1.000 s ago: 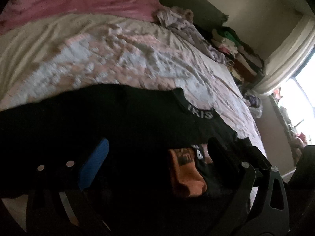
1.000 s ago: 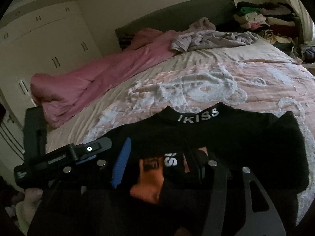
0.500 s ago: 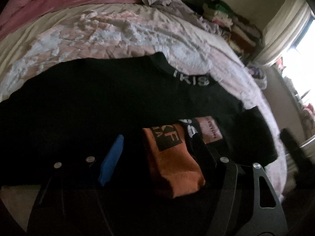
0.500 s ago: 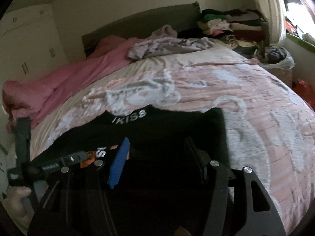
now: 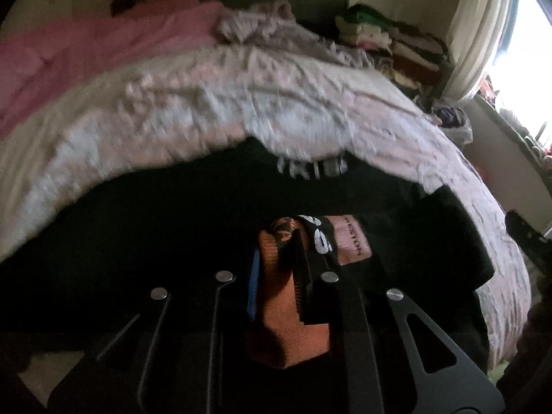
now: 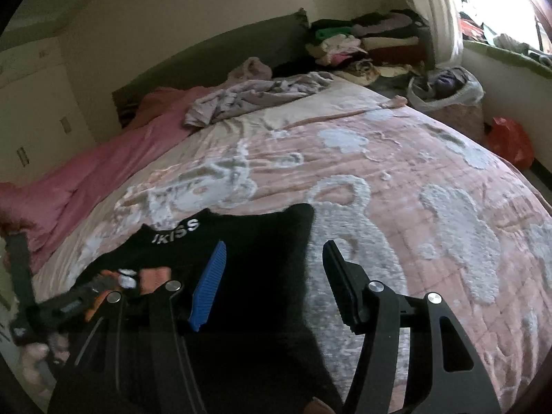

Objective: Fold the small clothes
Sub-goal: 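Lower the socks onto the shirt chest and open the right gripper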

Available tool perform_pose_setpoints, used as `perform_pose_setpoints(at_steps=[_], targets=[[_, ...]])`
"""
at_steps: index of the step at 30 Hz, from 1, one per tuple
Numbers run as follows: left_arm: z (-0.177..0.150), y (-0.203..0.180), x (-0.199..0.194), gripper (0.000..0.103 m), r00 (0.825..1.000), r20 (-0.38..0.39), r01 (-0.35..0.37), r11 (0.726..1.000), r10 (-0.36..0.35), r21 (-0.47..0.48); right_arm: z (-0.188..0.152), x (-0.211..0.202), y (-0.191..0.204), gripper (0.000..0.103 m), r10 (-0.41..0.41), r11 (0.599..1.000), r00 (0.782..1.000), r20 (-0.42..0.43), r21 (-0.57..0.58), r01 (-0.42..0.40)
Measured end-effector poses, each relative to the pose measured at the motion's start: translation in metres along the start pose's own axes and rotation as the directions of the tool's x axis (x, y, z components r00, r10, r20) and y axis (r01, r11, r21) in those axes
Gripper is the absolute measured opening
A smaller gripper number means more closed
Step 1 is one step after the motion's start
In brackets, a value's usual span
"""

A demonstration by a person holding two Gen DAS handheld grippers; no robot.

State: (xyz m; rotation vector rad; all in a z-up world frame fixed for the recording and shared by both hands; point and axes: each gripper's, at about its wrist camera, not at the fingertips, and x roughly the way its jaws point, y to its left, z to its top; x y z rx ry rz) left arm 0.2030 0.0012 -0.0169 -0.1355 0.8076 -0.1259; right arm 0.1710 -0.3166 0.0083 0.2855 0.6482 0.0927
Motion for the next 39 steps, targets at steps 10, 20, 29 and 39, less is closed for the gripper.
perform_pose_setpoints(at_steps=[10, 20, 29, 39], targets=[[0.021, 0.034, -0.014, 0.011, 0.996, 0.023, -0.086, 0.996, 0.086, -0.023, -0.004, 0.005, 0.006, 0.057, -0.017, 0.999, 1.000, -0.023, -0.048, 0.016], [0.008, 0.057, -0.023, 0.017, 0.989, 0.025, -0.145, 0.987, 0.147, -0.071, -0.012, 0.014, 0.025, 0.057, -0.025, 0.992, 0.998, -0.052, -0.129, 0.018], [-0.004, 0.019, -0.010, 0.026, 0.996, -0.027, -0.080, 0.996, 0.082, 0.046, -0.030, 0.030, 0.058, 0.057, 0.044, 0.967, 0.989, -0.142, -0.241, -0.078], [-0.035, 0.026, 0.026, 0.031, 0.980, -0.142, -0.124, 0.988, 0.137, 0.092, -0.039, 0.045, 0.061, 0.057, 0.042, 0.965, 0.980, -0.192, -0.248, -0.090]])
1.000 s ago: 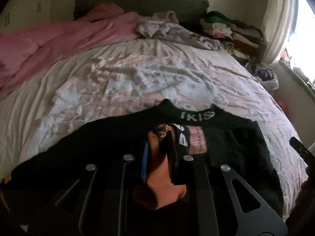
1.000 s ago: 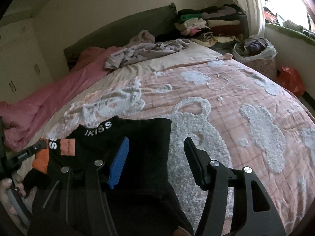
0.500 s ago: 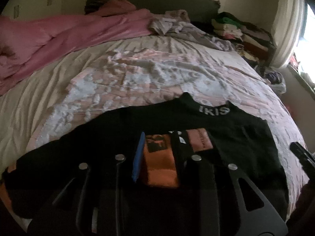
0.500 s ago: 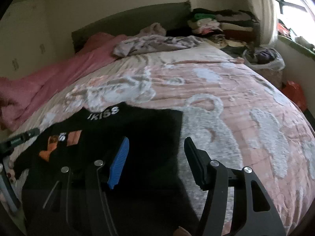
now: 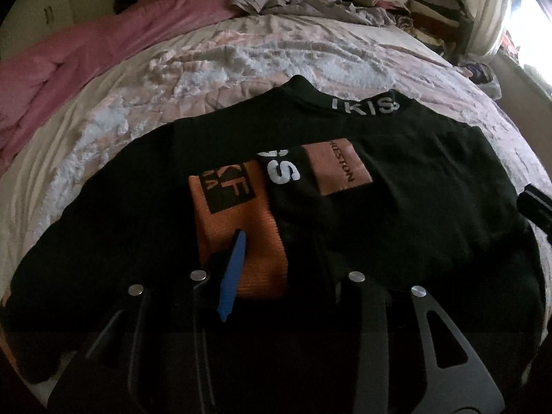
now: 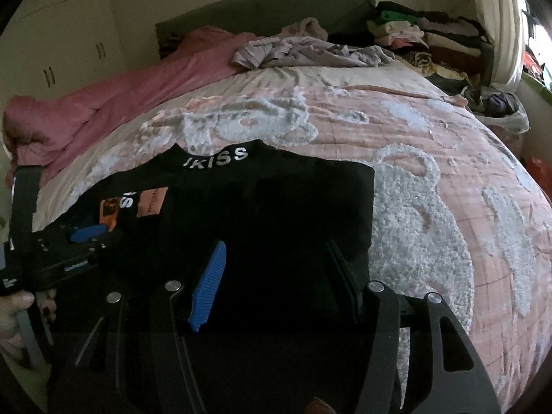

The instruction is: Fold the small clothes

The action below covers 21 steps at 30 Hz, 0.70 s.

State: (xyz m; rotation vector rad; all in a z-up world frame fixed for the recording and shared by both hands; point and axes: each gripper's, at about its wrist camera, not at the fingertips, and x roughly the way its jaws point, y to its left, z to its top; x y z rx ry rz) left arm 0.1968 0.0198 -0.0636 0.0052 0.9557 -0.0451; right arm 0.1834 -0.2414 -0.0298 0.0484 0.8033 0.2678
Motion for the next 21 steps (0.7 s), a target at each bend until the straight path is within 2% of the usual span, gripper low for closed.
perform_pose_setpoints(at_steps=[7, 14, 19, 21], targets=[[-0.003, 0.003, -0.006, 0.033, 1.000, 0.007, 0.012, 1.000, -0.012, -0.013, -0.012, 0.031, -0.020, 0.055, -0.024, 0.998, 0.992, -0.126, 0.054, 0.031], [-0.004, 0.005, -0.012, 0.037, 1.000, 0.018, 0.017, 1.000, -0.016, -0.021, -0.013, 0.028, -0.016, 0.057, -0.028, 0.999, 0.993, -0.118, 0.038, 0.032], [-0.004, 0.005, -0.024, 0.039, 0.999, 0.032, 0.019, 1.000, -0.018, -0.015, -0.007, 0.015, -0.007, 0.057, 0.000, 1.000, 0.996, -0.085, 0.024, 0.002], [-0.004, 0.006, -0.028, 0.039, 0.999, 0.039, 0.015, 1.000, -0.014, -0.015, -0.006, 0.010, -0.002, 0.061, 0.003, 1.000, 0.997, -0.074, 0.010, -0.002]])
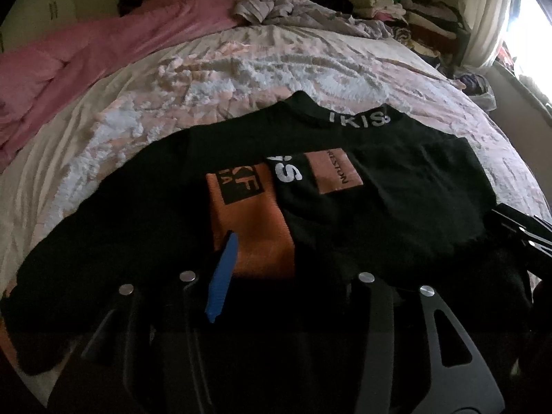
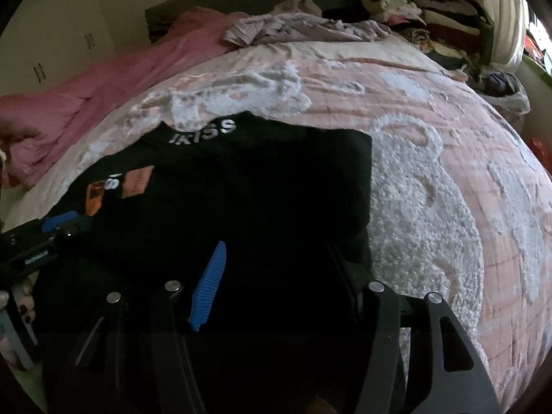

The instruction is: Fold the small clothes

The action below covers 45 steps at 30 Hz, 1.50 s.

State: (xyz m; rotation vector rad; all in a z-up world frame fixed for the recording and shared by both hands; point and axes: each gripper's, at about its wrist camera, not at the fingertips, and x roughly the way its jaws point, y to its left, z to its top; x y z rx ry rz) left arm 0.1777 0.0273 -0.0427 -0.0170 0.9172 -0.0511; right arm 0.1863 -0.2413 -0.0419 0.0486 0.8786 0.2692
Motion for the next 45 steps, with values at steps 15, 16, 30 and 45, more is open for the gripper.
perform_pose_setpoints(at_steps=[15, 16, 30, 45], targets=[[-0.001, 0.016, -0.036, 0.073, 0.998, 0.050, -0.026, 1.000, 0.026, -0.007, 0.005, -0.033, 0.025, 0.090, 0.016, 0.999, 0.995, 0.095, -0.032, -0.013], [-0.002, 0.018, -0.038, 0.074, 0.998, 0.054, -0.026, 1.000, 0.026, -0.009, 0.005, -0.035, 0.026, 0.091, 0.020, 0.999, 0.995, 0.101, -0.032, -0.017], [-0.009, 0.038, -0.063, 0.087, 0.995, 0.090, -0.038, 0.998, 0.041, -0.042, 0.004, -0.060, 0.050, 0.097, 0.032, 0.998, 0.988, 0.150, -0.063, -0.023], [-0.017, 0.071, -0.094, 0.087, 0.985, 0.136, -0.093, 0.992, 0.104, -0.085, 0.002, -0.073, 0.104, 0.098, 0.080, 0.988, 0.984, 0.157, -0.143, -0.058]])
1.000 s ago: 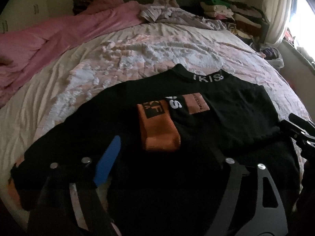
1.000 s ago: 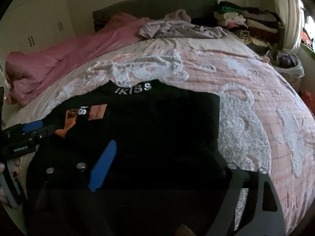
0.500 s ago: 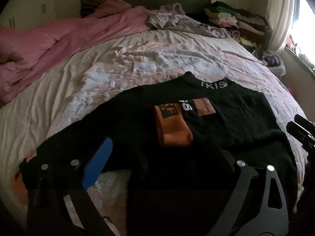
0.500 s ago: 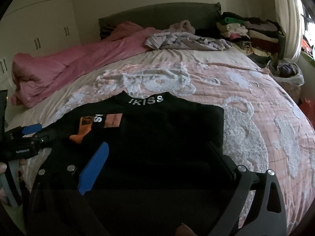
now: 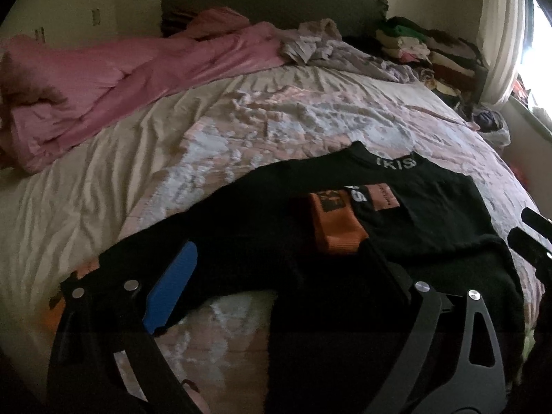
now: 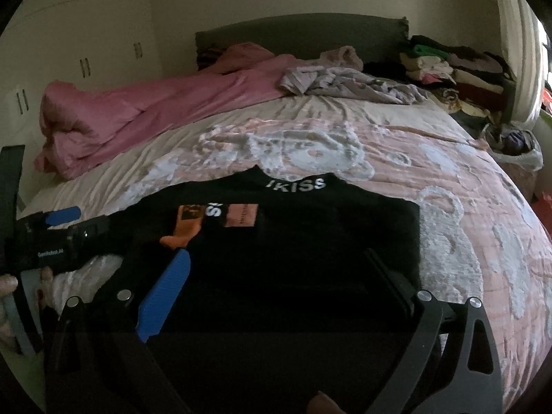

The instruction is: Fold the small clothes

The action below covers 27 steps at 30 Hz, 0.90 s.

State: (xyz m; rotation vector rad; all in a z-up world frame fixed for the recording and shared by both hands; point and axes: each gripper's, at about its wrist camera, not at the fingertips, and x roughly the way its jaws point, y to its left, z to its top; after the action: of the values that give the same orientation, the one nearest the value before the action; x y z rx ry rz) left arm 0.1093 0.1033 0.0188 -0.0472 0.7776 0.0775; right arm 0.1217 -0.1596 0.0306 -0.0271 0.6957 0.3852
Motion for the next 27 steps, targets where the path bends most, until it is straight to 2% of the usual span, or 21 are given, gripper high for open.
perform_pose_setpoints(at_steps=[14, 18, 27], targets=[[-0.008, 0.049, -0.016, 0.087, 0.999, 0.016, -0.048, 0.995, 0.050, -0.090, 0.010, 0.003, 0.058, 0.098, 0.092, 0.992, 0.996, -0.008, -0.089, -0.092], [-0.012, 0.064, -0.018, 0.087, 0.998, 0.015, -0.060, 0.991, 0.062, -0.119, 0.012, 0.005, 0.076, 0.098, 0.134, 0.985, 0.991, -0.019, -0.107, -0.135], [-0.023, 0.103, -0.024, 0.087, 0.994, 0.004, -0.103, 0.976, 0.106, -0.192, 0.015, 0.012, 0.112, 0.098, 0.170, 0.970, 0.985, -0.037, -0.172, -0.174]])
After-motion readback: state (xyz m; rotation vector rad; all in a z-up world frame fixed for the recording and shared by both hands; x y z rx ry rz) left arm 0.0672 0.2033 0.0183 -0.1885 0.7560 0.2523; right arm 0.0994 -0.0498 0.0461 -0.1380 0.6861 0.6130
